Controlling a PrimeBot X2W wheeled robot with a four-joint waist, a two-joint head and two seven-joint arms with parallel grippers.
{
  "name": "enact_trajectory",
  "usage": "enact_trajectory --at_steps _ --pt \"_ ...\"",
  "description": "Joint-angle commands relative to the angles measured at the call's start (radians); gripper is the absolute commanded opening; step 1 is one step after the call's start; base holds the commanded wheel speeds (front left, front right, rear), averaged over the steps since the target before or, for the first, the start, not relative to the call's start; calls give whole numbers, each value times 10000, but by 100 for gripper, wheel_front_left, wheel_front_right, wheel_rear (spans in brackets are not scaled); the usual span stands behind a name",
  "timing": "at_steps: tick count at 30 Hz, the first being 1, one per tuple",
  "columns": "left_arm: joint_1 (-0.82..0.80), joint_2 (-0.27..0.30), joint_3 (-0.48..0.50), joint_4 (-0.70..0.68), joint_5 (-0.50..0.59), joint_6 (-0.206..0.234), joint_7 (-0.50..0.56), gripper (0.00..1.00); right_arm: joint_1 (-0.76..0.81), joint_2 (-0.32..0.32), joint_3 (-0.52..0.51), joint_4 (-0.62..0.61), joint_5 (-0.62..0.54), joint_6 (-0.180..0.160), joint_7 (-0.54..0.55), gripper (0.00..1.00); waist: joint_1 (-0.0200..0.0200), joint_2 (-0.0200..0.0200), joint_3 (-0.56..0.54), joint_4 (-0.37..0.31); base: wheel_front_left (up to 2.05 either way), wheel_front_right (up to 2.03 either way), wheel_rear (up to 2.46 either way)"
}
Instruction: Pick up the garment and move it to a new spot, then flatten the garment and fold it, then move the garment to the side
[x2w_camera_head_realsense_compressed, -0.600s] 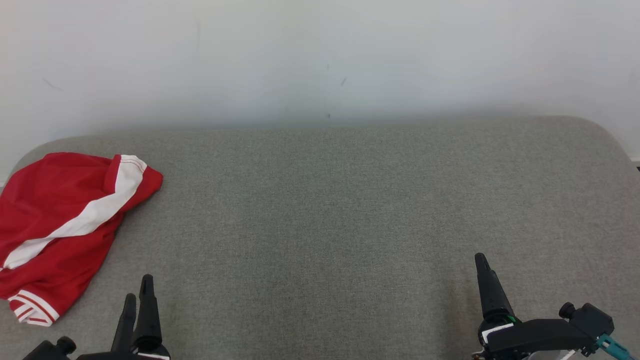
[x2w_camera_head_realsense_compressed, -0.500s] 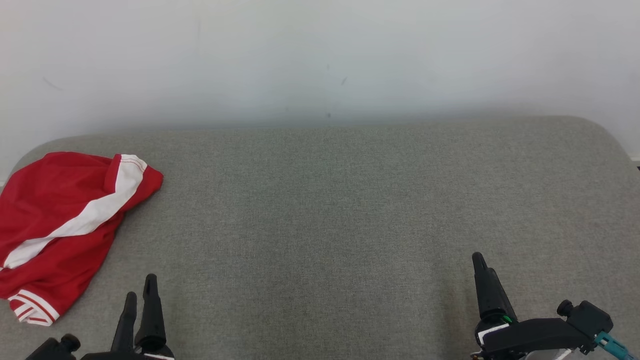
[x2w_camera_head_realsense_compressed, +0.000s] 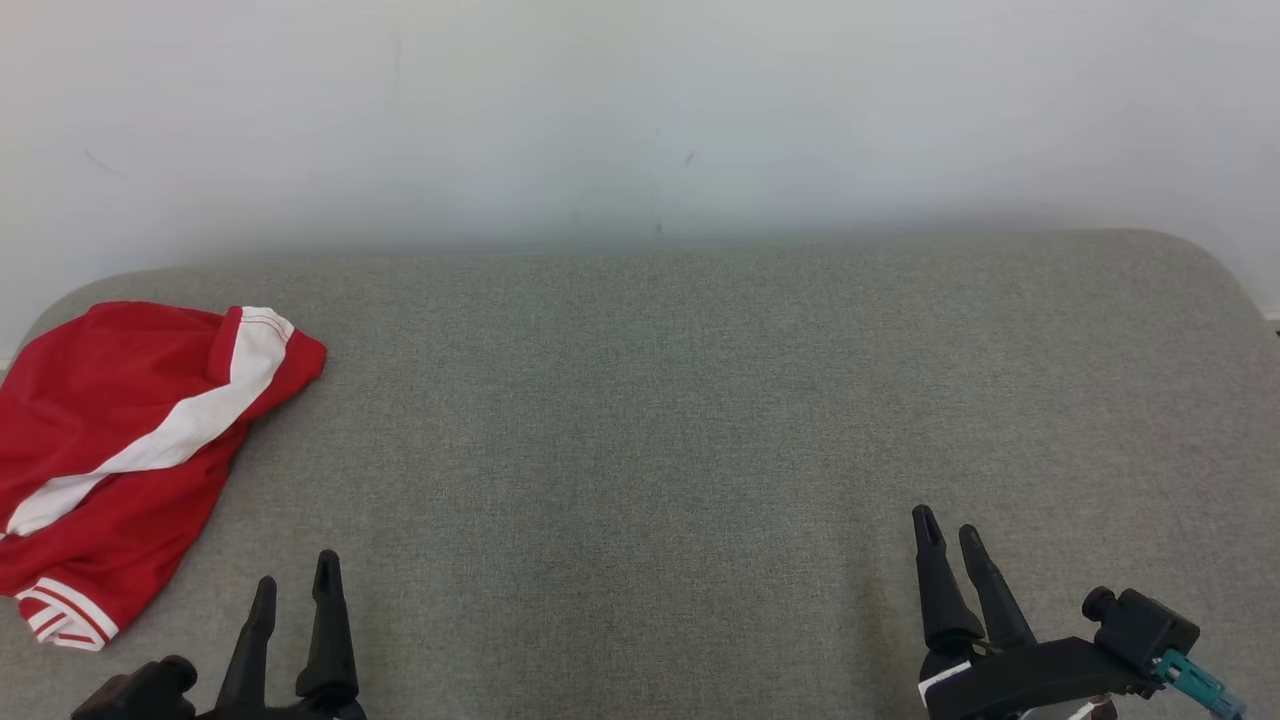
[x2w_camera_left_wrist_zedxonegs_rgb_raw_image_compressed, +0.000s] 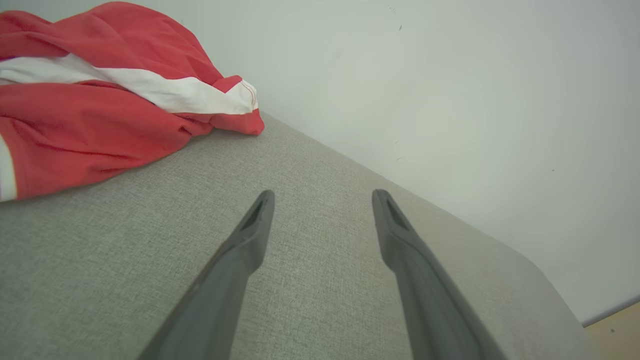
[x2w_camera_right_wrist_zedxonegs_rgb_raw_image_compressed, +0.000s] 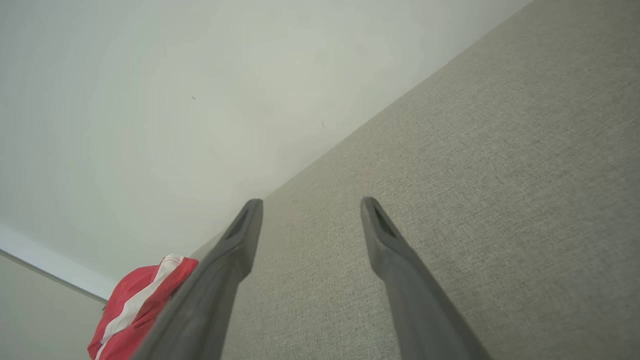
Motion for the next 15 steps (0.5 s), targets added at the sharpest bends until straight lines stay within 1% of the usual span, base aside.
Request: enact_trajectory --at_steps 1,15 --pt "-13 110 -60 -171 402 67 -98 100 -1 -5 63 -148 -390 -9 -105 100 0 -1 -1 -1 0 0 0" --pt "98 380 -447 -338 1846 339 -497 100 59 -3 267 -175 -2038 -12 -495 100 0 -1 24 42 0 0 0"
